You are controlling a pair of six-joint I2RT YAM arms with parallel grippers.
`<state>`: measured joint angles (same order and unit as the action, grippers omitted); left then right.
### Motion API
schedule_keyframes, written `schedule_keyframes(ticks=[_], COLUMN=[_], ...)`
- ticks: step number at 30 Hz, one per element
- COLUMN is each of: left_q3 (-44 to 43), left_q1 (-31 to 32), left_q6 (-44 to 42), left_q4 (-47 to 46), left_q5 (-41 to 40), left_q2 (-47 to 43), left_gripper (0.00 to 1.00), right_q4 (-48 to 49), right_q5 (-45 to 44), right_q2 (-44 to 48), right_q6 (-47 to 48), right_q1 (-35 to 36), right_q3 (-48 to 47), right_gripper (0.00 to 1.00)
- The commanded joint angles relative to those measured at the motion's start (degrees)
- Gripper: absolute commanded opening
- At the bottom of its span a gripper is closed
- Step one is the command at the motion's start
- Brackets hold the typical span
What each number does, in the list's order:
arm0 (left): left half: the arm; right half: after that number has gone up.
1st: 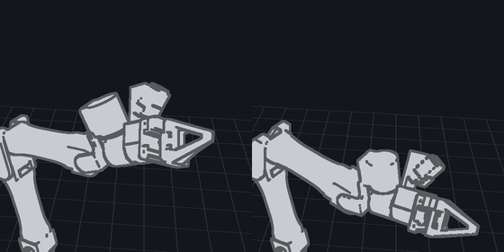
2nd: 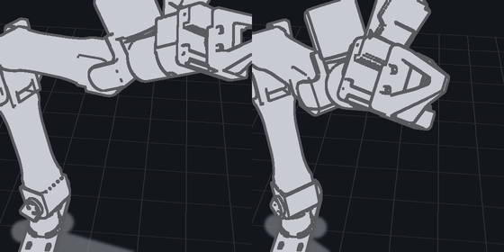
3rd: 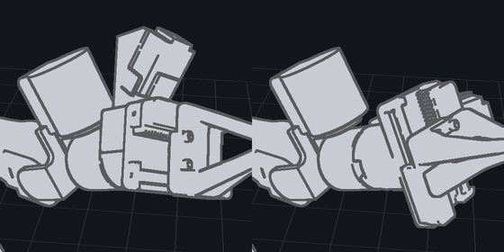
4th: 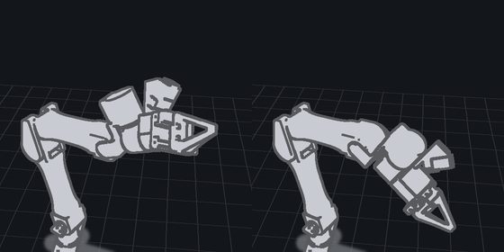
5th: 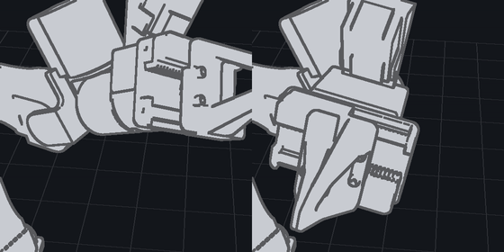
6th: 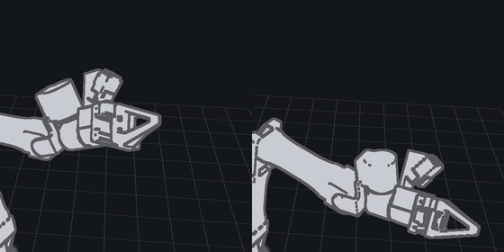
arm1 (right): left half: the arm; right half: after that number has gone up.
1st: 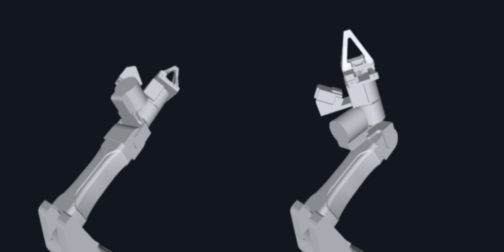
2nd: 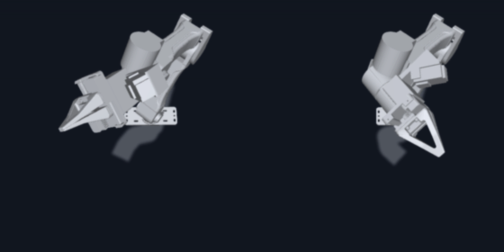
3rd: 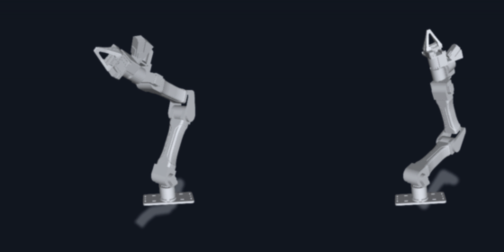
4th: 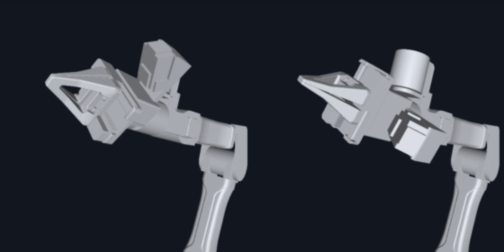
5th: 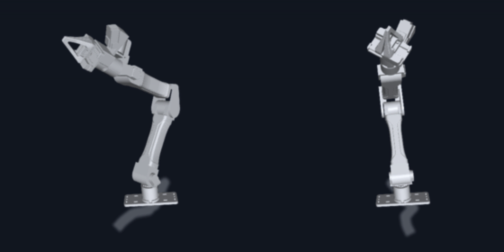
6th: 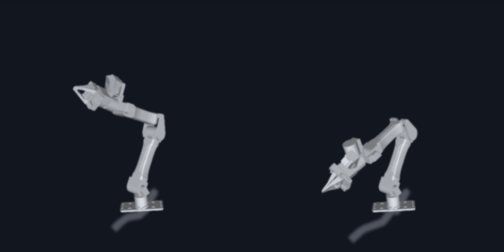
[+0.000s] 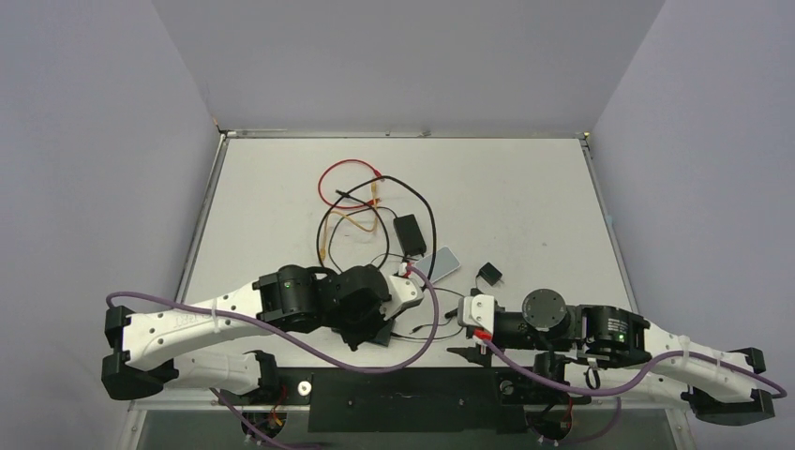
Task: Insert the plug into the switch port
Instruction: Pick up the connector from the center of the board.
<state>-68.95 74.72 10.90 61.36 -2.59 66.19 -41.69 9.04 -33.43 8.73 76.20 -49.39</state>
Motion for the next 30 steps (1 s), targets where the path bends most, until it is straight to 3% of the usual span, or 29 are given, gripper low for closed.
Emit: schedule_keyframes(ticks=[1, 10, 18, 25, 30], left_q3=[0.3, 2.5, 3.0, 3.2, 3.1], left_q1=[1.1, 1.4, 1.5, 1.8, 1.8], left_q6=[1.2, 0.1, 0.1, -0.2, -0.4], left_q4=[-3.2, -4.3, -5.3, -5.7, -7.4], left_q5=[-0.7, 0.8, 2.4, 4.0, 4.6], left_q2=[-2.1, -4.3, -6.1, -7.8, -10.8], left_gripper=[0.0, 0.0, 0.0, 0.0, 0.0], right_q4=[9.7, 20.5, 25.5, 31.0, 28.0], right_q5=[-2.6, -0.5, 10.3, 14.6, 17.5], right_q2=[-2.5, -7.2, -13.4, -16.0, -19.3], right_q6=[7.5, 15.4, 16.9, 16.9, 17.3], right_q1=[0.3, -0.7, -7.0, -10.6, -11.3], right_q3=[1.2, 2.4, 2.9, 4.5, 3.5], right_gripper=[0.59, 0.6, 0.59, 0.58, 0.48])
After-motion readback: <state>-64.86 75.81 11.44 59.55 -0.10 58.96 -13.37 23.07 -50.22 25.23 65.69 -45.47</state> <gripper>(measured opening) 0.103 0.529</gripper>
